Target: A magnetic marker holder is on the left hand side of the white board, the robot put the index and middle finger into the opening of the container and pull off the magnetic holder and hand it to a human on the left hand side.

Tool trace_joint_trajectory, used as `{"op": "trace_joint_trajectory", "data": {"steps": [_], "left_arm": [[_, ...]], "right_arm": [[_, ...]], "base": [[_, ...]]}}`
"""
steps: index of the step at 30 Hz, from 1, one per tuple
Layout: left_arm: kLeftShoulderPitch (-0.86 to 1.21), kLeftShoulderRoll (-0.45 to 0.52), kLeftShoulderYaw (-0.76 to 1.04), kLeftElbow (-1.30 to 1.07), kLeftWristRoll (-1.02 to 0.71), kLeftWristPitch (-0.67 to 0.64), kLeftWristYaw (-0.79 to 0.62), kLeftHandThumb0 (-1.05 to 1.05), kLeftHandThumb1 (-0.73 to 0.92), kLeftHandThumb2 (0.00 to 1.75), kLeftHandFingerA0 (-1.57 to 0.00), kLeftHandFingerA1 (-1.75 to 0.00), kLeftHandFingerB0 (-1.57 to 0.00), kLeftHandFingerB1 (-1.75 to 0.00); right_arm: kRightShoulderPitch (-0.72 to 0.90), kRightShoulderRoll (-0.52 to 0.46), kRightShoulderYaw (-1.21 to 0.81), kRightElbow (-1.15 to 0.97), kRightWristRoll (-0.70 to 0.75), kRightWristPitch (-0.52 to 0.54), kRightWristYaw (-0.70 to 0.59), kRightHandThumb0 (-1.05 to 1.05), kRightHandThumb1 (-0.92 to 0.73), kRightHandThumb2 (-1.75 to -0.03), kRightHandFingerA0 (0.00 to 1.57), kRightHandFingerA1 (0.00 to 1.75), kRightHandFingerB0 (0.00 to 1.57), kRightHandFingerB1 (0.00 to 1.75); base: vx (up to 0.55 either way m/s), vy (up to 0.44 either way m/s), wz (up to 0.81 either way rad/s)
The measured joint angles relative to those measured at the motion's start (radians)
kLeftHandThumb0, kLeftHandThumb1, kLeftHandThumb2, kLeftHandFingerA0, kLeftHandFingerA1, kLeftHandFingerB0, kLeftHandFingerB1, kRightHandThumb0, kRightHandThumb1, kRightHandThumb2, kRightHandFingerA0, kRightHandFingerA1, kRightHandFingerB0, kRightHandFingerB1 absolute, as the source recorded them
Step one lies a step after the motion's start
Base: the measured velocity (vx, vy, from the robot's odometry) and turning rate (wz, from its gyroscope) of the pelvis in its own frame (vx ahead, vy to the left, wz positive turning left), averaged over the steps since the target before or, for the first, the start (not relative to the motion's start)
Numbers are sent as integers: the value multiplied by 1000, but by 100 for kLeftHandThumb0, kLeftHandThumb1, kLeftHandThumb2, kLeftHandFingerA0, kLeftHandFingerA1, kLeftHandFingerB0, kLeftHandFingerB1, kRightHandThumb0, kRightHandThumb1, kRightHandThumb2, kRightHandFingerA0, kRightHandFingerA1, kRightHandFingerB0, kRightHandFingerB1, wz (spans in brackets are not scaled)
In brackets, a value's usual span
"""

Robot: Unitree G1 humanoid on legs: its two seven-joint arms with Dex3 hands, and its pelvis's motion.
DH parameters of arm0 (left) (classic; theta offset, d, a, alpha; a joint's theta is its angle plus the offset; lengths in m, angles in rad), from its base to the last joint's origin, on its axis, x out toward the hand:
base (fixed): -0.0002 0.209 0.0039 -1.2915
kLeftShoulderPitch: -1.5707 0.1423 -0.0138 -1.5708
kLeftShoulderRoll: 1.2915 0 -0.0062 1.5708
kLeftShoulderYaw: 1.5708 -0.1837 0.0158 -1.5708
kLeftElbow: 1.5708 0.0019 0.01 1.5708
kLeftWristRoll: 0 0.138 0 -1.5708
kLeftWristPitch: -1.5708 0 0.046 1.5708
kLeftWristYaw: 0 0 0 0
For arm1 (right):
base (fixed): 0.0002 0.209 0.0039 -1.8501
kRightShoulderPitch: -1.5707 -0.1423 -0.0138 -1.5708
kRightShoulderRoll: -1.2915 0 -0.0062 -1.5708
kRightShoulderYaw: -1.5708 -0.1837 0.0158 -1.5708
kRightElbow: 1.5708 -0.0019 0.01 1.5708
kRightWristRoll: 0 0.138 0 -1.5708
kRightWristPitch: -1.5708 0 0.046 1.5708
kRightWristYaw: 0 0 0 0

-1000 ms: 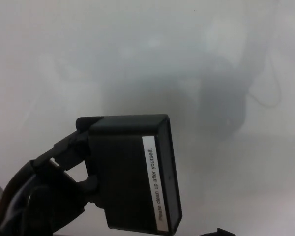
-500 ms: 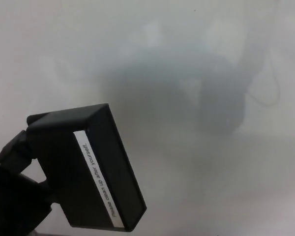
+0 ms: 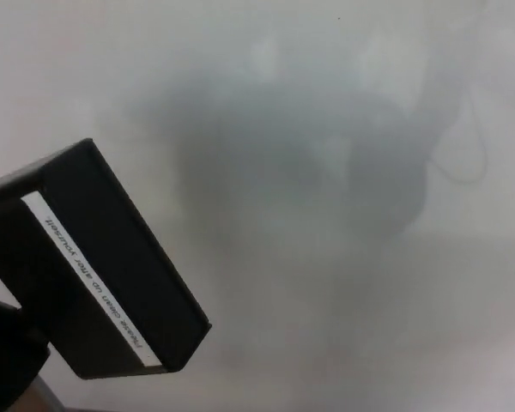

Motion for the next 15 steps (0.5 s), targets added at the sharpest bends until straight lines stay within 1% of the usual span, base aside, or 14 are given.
{"op": "trace_joint_trajectory", "data": {"steps": [4, 5, 6, 10, 12, 15], "left_arm": [[-1, 0, 13, 1, -47, 0, 18, -77, 67, 99, -72, -59, -39, -48], [-1, 0, 19, 2, -69, 1, 24, -75, 80, 66, -83, -46, -45, -36], [-1, 0, 21, 3, -79, 1, 28, -77, 65, 98, -79, -61, -42, -50], [0, 0, 28, 9, -130, 9, 44, -76, 65, 98, -79, -61, -43, -50], [0, 0, 29, 9, -156, 15, 53, -76, 65, 98, -74, -60, -37, -48], [0, 0, 30, 11, -195, 21, 65, -78, 65, 97, -75, -59, -40, -49]], "right_arm": [[0, 0, 4, 0, -3, 5, -8, -46, -61, -58, 96, 82, 74, 66], [0, 0, 7, 0, -4, 7, -11, -45, -60, -58, 97, 81, 74, 66], [0, 0, 7, 0, -4, 7, -12, -46, -61, -58, 96, 81, 74, 66], [0, 0, 11, 1, -9, 13, -20, -46, -61, -58, 96, 81, 74, 66], [0, 0, 13, 1, -11, 15, -25, -45, -61, -58, 95, 81, 75, 65], [0, 0, 15, 1, -14, 19, -31, -45, -61, -58, 95, 81, 75, 65]], "base": [[0, 0, 0], [0, 0, 0], [0, 0, 0], [0, 0, 0], [0, 0, 0], [0, 0, 0]]}}
